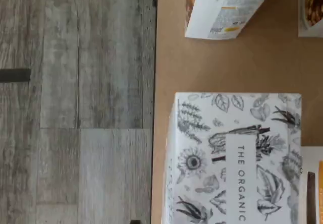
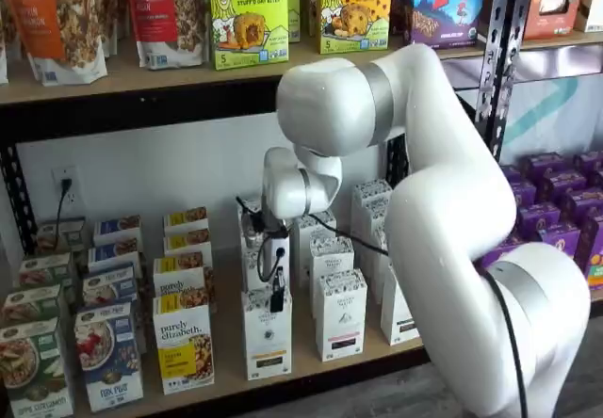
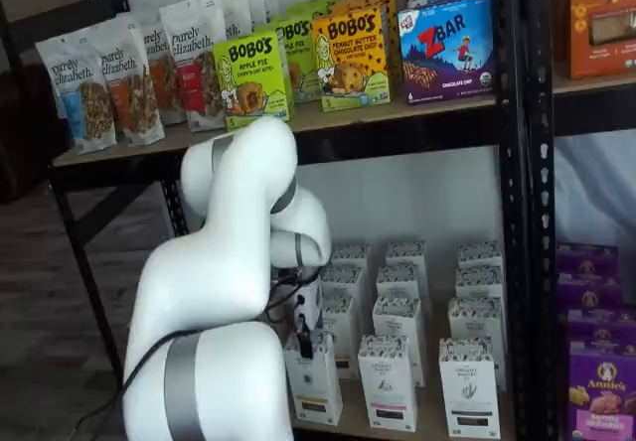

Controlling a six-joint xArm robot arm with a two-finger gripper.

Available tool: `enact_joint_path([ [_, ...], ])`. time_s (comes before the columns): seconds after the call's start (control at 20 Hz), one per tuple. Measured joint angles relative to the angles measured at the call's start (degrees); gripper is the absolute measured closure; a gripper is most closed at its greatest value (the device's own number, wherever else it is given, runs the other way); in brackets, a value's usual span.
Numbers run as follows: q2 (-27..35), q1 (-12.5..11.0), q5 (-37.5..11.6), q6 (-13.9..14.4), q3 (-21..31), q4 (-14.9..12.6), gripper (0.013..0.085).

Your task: Pick up the white box with a yellow strip in the middle, on the bottom shelf, the fourth box from the left

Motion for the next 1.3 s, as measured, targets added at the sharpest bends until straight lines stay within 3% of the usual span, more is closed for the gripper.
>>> enact_joint_path([
  [1.15, 5.29, 0.16, -1.1, 1.89, -4.55, -2.14, 0.013],
  [1.3, 5.62, 0.26, -1.27, 2.32, -4.82, -2.53, 0.021],
])
